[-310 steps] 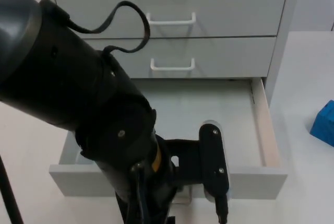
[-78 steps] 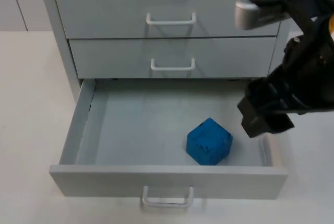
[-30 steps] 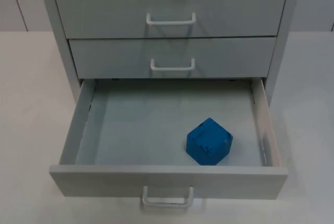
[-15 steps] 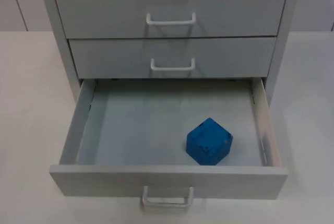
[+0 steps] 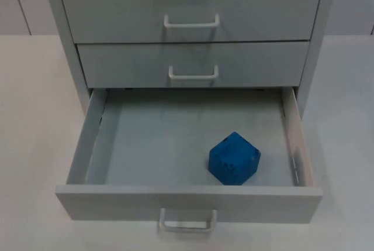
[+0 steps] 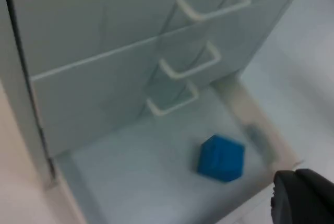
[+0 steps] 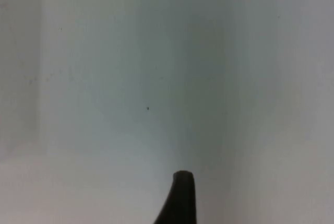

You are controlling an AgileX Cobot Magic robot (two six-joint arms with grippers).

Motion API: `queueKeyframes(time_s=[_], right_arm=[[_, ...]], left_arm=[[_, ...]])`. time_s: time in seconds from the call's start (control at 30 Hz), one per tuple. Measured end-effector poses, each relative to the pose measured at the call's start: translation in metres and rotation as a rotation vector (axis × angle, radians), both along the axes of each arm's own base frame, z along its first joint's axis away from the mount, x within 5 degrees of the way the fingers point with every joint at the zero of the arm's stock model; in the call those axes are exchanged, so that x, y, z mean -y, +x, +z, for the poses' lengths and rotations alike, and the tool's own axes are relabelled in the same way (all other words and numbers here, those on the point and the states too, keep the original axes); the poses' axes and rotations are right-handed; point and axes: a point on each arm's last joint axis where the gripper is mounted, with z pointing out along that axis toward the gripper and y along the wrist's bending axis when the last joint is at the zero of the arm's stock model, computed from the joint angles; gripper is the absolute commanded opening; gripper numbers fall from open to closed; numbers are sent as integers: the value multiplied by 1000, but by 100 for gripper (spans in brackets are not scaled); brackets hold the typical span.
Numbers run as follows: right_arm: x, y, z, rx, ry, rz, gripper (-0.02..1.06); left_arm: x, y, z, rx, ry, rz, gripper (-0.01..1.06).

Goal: Open the drawer with the left hand, place the block into the drawer with the right hand, then close the drawer with the left hand.

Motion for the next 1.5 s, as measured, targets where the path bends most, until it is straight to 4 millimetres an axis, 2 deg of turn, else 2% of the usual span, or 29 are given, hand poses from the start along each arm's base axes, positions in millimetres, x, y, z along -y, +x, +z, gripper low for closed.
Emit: queueKeyframes(time_s=[0.13,0.17,0.3,0.33,0.5,0.53,0.63,0.67,0.7,0.83,1.03,1.5], right_arm=[[0,0,0,0,0,0,70],[0,0,0,0,0,0,70],[0,0,0,0,0,0,70],[0,0,0,0,0,0,70],[0,0,0,0,0,0,70],[0,0,0,0,0,0,70],[0,0,0,0,0,0,70],[0,0,0,0,0,0,70],[0,0,0,0,0,0,70],[0,0,0,0,0,0,70],[0,0,0,0,0,0,70],[0,0,0,2,0,0,70]], left_arm=[[27,1,-19,-38,224,-63,0],[27,1,-19,-38,224,-63,0],[62,-1,-41,-26,446,-124,0],[62,-1,-41,-26,446,-124,0],[105,-7,-65,80,652,-223,0],[105,-7,-65,80,652,-223,0],[120,-11,-88,145,706,-297,0],[122,-12,-96,156,708,-319,0],[122,-12,-96,156,708,-319,0],[125,-16,-132,157,726,-378,0],[131,-15,-144,143,745,-396,0],[149,-4,-208,83,895,-518,0]])
